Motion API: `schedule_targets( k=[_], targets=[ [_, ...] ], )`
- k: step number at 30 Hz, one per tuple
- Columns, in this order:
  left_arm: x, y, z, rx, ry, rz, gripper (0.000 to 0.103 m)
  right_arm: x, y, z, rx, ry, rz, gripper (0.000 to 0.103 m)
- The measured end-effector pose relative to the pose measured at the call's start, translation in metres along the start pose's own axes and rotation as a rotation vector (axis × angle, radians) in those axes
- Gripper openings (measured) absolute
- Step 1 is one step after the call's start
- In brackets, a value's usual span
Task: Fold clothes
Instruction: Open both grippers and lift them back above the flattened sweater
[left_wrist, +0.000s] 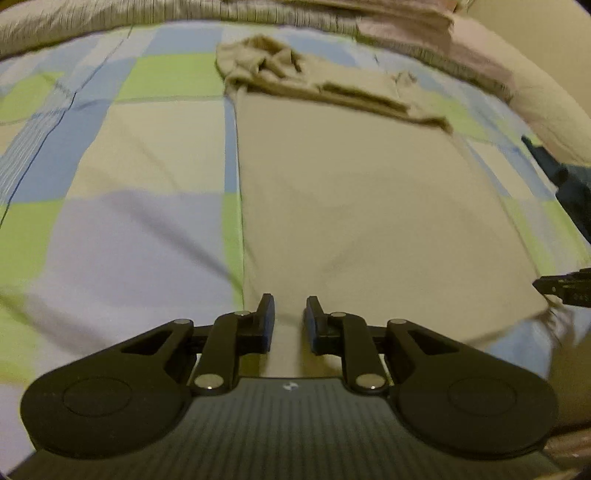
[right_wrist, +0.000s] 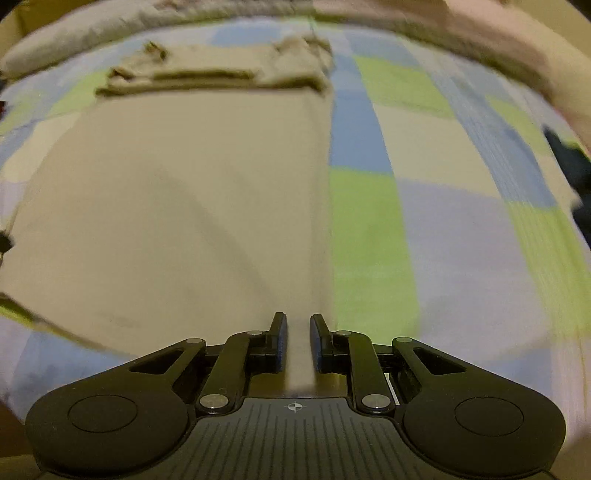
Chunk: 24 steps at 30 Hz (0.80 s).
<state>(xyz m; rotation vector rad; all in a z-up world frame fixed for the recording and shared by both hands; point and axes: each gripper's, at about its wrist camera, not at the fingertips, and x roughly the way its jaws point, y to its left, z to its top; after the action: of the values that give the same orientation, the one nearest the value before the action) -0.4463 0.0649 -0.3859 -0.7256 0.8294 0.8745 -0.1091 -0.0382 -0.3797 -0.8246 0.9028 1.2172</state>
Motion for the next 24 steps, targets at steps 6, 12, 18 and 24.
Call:
schedule_targets(
  k=[6,12,18,24],
  targets=[
    [-0.006,-0.004,0.018,-0.057,-0.094,-0.006,0.017,-0.018,0.019,0.032,0.071,-0.087,0.007,0.017],
    [0.010,-0.021,-0.010,-0.052,-0.037,0.077,0.018,0.009,0.038,0.004,0.037,-0.055,-0.012,0.017],
    [-0.011,-0.026,-0.034,-0.116,0.004,0.100,0.018,-0.015,0.031,-0.036,0.074,-0.066,0.001,0.017],
    [-0.037,-0.054,-0.029,-0.198,0.100,0.180,0.023,-0.021,0.023,-0.030,-0.026,0.119,0.078,0.023]
  ],
)
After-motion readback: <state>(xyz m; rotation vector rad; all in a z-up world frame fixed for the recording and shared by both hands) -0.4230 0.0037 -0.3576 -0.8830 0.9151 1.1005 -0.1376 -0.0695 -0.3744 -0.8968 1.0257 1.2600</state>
